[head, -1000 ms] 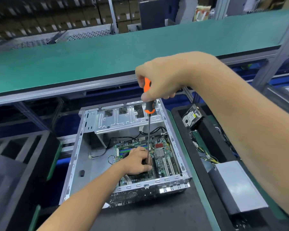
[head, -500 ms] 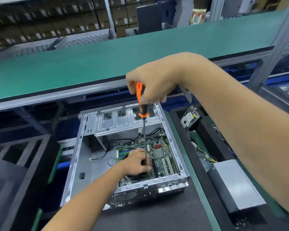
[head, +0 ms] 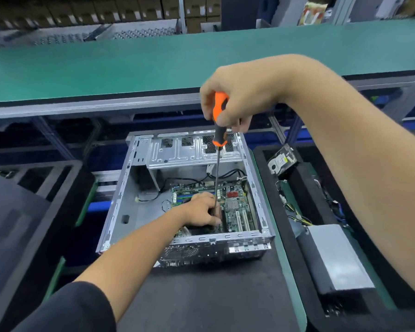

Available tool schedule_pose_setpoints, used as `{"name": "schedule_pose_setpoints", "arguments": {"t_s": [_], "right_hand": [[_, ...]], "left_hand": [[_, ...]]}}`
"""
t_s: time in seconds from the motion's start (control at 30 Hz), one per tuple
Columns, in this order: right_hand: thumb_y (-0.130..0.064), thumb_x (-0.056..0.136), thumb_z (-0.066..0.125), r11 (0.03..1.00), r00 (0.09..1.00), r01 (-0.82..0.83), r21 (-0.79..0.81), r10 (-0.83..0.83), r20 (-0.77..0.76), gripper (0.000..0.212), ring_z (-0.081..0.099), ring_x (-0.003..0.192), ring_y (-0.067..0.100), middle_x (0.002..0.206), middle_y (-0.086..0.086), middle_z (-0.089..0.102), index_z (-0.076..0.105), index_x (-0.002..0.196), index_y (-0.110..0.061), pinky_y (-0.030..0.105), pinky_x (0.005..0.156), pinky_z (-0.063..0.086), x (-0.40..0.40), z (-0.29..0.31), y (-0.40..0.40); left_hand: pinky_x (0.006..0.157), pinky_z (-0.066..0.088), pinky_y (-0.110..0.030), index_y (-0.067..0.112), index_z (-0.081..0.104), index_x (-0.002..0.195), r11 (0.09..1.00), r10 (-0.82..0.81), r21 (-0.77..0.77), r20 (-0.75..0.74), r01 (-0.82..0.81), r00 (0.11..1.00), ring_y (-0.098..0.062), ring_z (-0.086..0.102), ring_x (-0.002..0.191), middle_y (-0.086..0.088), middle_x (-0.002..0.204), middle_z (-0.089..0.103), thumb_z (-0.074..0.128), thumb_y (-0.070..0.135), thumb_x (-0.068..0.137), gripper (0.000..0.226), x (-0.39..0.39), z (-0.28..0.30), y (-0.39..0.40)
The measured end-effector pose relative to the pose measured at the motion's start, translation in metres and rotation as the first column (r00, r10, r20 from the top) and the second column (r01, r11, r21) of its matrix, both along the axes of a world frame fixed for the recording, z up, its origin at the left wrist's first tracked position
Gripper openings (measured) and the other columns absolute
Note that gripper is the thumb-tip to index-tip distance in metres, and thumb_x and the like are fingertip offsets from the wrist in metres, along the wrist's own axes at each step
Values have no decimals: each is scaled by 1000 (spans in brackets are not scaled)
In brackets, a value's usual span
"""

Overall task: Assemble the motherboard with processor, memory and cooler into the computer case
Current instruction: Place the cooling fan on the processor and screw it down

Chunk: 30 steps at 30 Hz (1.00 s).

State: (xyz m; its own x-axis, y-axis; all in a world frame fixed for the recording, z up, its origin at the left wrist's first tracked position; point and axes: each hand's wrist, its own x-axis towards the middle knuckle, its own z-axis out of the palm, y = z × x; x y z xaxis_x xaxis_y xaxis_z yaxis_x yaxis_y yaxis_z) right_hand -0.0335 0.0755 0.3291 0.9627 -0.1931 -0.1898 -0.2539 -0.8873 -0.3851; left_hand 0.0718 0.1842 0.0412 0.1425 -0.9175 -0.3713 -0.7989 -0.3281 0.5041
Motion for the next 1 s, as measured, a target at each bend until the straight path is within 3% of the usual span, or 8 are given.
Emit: {"name": "schedule_pose_setpoints", "arguments": {"t_s": [0.13, 0.27, 0.37, 0.5, 0.57, 0.7, 0.87, 1.0], "right_hand": [[-16, 87, 62, 992, 997, 30, -122, -22, 70, 8, 69, 51, 9, 51, -9, 66, 67, 82, -12, 22, 57, 49, 3, -7, 4], [-23, 84, 59, 987, 996, 68, -148, -59, 62, 26, 63, 42, 18, 35, -6, 55, 53, 64, -9, 22, 52, 45, 3, -8, 5], [-26, 85, 63, 988, 999, 42, -147, -39, 21, 20, 67, 47, 16, 44, -4, 62, 60, 78, -8, 25, 57, 50, 1, -5, 4], [-14, 86, 60, 996, 999, -52, -73, 52, -6, 9, 69, 54, 7, 50, -20, 63, 60, 95, -17, 21, 54, 47, -2, -1, 3], [-15, 85, 59, 992, 996, -36, -125, 47, 82, 5, 68, 51, 10, 51, -9, 66, 60, 84, -10, 23, 55, 50, 0, -5, 5], [-15, 85, 54, 985, 981, 99, -140, -73, 180, 22, 66, 42, 21, 35, 0, 54, 41, 68, -9, 31, 54, 52, 2, -19, 3], [-20, 83, 71, 999, 990, 27, 37, -32, 139, 21, 69, 50, 16, 75, 3, 69, 54, 93, -13, 33, 57, 56, 2, -17, 2], [-10, 80, 72, 981, 958, 50, 187, -100, 269, 23, 70, 51, 20, 76, 11, 71, 57, 97, -6, 26, 47, 55, 10, -23, 4]], "left_hand": [[109, 20, -37, 13, 60, 92, 1000, -3, 13, 3, 3, 1000, -23, 30, 124, -5, 123, 50, 66, 32, 86, 20, -1, -1, -2], [107, 21, -36, 14, 60, 92, 1000, 0, 25, 6, 0, 1000, -22, 30, 121, -6, 121, 47, 66, 31, 85, 20, -3, -1, -2], [108, 22, -38, 22, 60, 86, 1000, 25, 9, -30, -25, 999, -22, 32, 120, -4, 118, 47, 66, 31, 84, 11, -2, -2, -1], [107, 21, -37, 26, 59, 81, 999, 32, 3, -42, -32, 999, -22, 32, 119, -2, 116, 49, 68, 30, 83, 10, -2, -1, -2], [107, 22, -37, 25, 60, 83, 999, 34, 17, -40, -33, 999, -21, 31, 118, -1, 115, 47, 67, 31, 83, 9, -3, 1, -2], [107, 23, -39, 24, 58, 84, 999, 23, 40, -30, -22, 999, -20, 30, 118, -1, 116, 45, 66, 33, 84, 11, -1, -3, -3], [108, 27, -43, 29, 57, 77, 999, 45, 31, -110, -42, 993, -19, 36, 119, -2, 116, 52, 69, 29, 82, 13, -1, 6, 0], [108, 31, -36, 20, 67, 84, 992, 119, 2, -298, -124, 947, -18, 44, 122, -5, 123, 54, 71, 11, 81, 10, -1, 15, 4]]}}
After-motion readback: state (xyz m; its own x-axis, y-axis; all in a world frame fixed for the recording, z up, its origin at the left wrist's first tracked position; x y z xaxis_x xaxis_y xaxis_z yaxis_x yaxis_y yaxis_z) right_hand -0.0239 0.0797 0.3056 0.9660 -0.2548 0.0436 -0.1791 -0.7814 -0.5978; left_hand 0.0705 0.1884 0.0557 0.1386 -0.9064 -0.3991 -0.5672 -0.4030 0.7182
